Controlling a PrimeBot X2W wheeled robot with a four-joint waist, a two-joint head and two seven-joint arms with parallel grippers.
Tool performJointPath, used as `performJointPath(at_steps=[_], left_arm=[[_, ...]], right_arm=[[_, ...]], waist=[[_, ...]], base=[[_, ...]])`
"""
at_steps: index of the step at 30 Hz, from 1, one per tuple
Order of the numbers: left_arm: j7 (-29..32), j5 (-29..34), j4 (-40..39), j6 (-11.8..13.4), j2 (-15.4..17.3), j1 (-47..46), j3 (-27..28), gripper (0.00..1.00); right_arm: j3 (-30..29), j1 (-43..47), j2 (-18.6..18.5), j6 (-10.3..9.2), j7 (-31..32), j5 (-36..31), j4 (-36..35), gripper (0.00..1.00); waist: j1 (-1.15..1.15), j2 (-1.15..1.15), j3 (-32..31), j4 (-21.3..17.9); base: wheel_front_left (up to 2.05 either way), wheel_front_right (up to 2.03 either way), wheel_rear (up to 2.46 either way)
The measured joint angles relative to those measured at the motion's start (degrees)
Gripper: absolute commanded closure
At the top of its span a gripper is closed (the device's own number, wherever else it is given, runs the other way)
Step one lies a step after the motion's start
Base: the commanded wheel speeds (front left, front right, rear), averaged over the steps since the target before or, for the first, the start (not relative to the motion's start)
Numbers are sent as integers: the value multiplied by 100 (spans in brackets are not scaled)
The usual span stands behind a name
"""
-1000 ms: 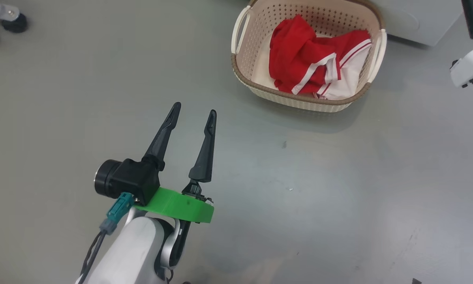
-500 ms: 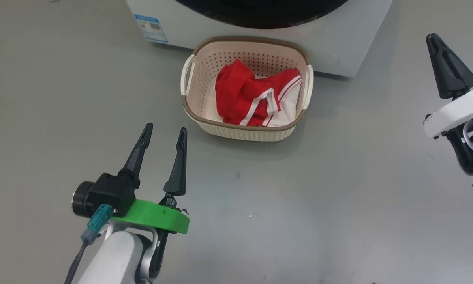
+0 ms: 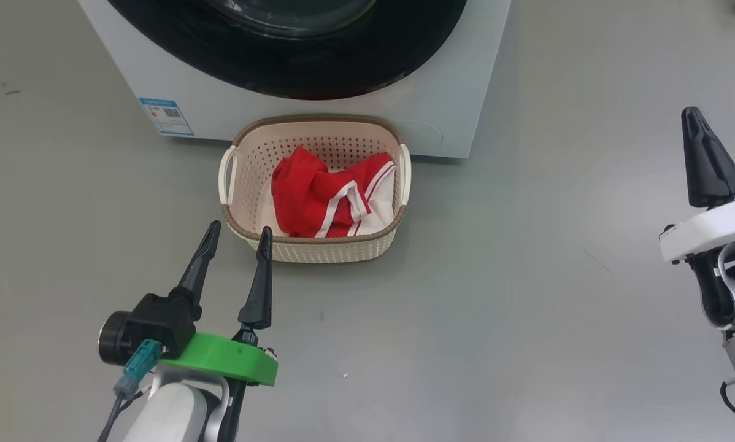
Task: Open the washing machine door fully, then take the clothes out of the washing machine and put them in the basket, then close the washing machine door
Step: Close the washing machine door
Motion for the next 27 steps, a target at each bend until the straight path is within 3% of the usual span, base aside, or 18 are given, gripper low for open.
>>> performJointPath(at_steps=[23,24,25,26,27], left_arm=[[0,26,30,-51,20,433,503,0],[0,34,23,-51,20,450,519,0],[0,49,9,-48,19,473,537,0],[0,51,1,-48,19,491,537,0],[0,51,1,-48,18,508,538,0]], right_arm=[[-713,1746,606,-204,0,-523,-1191,100],[-759,1801,639,-253,0,-547,-1237,95],[-797,1844,671,-253,-1,-563,-1303,20],[-847,1892,692,-254,0,-589,-1379,0],[-893,1929,701,-254,0,-604,-1429,0]], waist=[[0,0,-676,-589],[0,0,-696,-606],[0,0,-712,-625],[0,0,-721,-646],[0,0,-728,-663]], base=[[0,0,0],[0,0,0],[0,0,0],[0,0,0],[0,0,0]])
